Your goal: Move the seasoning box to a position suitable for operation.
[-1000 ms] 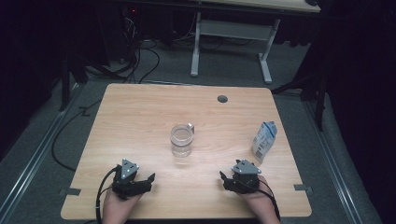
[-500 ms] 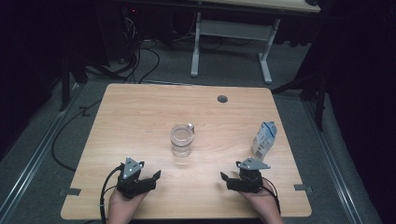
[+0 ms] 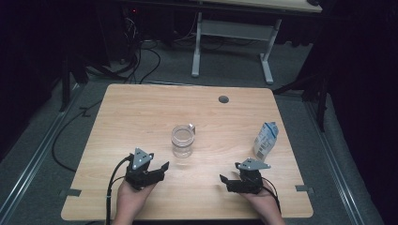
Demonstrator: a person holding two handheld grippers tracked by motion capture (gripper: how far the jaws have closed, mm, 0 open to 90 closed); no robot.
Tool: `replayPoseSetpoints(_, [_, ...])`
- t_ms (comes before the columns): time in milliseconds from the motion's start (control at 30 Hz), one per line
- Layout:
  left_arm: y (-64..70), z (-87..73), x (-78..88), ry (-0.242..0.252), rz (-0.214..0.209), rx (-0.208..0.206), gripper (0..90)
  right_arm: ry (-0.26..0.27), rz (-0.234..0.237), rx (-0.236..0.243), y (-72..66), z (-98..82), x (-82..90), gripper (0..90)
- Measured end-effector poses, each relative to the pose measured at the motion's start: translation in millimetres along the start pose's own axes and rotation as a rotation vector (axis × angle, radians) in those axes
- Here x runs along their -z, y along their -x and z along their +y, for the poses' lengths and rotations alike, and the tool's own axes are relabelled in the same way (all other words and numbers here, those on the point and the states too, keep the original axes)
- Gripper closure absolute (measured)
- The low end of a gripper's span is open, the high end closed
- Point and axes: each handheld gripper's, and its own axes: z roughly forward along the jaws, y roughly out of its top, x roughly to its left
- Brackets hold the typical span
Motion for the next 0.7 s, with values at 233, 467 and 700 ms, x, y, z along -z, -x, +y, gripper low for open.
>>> replayPoseSetpoints(233, [4.3, 23.8, -4.5, 0.001, -0.011, -0.012, 34.5, -0.010, 0.026, 0.016, -2.0, 0.3, -1.3, 15.6])
replayPoseSetpoints(467, [6.9, 48.9, -13.7, 0.011, -0.016, -0.027, 34.4, -0.011, 0.050, 0.011, -1.7, 2.2, -0.2, 15.9])
replayPoseSetpoints(700, [6.7, 67.5, -28.7, 0.001, -0.018, -0.043, 34.3, -0.022, 0.066, -0.006, -1.9, 2.7, -1.6, 15.9])
